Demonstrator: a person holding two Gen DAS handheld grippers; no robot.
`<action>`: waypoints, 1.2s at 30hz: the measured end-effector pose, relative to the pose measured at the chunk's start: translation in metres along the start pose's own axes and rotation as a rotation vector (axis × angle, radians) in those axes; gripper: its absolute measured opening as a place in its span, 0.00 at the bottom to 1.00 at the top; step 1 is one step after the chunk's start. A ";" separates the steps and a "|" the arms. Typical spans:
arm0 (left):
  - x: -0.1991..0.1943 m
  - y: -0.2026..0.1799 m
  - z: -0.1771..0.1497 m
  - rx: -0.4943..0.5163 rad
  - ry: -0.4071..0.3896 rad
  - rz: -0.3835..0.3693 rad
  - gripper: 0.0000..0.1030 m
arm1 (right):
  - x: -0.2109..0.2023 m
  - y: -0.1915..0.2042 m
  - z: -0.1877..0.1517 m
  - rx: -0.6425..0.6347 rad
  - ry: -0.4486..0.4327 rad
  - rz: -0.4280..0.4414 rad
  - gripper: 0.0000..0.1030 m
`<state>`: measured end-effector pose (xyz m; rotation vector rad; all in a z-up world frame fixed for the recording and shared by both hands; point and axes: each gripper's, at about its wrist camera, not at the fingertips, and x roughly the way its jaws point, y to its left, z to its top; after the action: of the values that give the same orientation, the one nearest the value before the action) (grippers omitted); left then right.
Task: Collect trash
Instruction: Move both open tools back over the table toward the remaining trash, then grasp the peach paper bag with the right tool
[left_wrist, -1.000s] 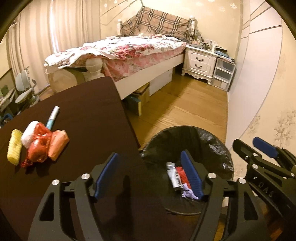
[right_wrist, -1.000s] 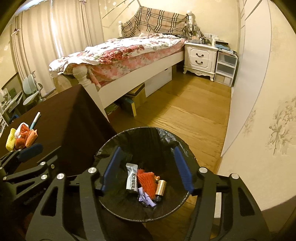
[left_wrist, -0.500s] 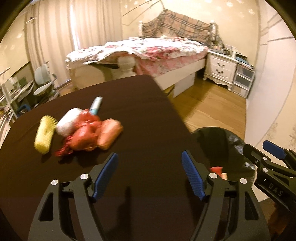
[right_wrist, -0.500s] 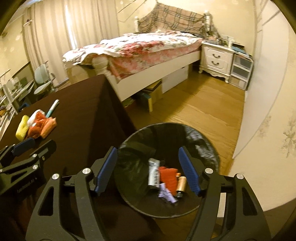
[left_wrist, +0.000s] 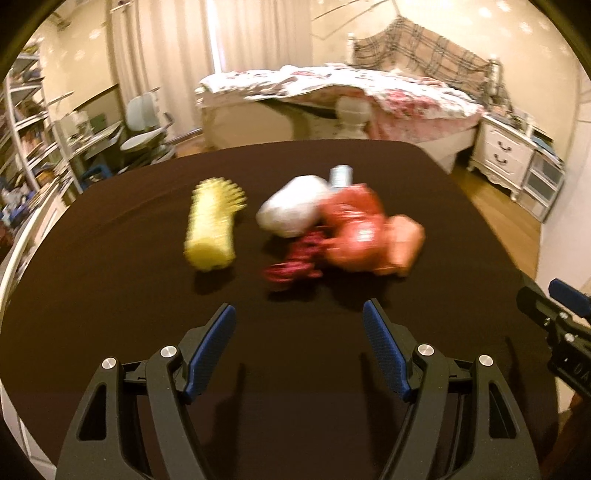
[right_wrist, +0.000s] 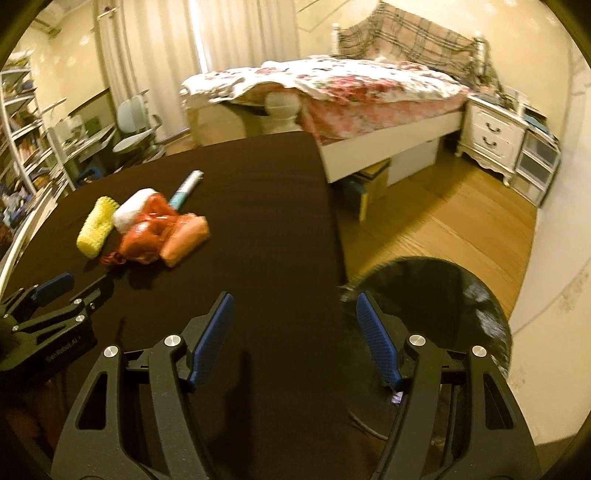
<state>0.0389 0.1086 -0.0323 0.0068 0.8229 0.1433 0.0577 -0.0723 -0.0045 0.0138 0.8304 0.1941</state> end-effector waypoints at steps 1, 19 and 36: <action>0.001 0.007 0.000 -0.010 0.003 0.008 0.70 | 0.002 0.004 0.002 -0.004 0.002 0.005 0.65; 0.017 0.086 0.001 -0.114 0.047 0.085 0.70 | 0.066 0.074 0.043 -0.028 0.084 0.025 0.65; 0.029 0.101 0.006 -0.147 0.058 0.072 0.70 | 0.068 0.059 0.044 -0.021 0.107 -0.007 0.61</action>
<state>0.0500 0.2124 -0.0432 -0.1064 0.8685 0.2726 0.1243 0.0007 -0.0193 -0.0193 0.9346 0.1987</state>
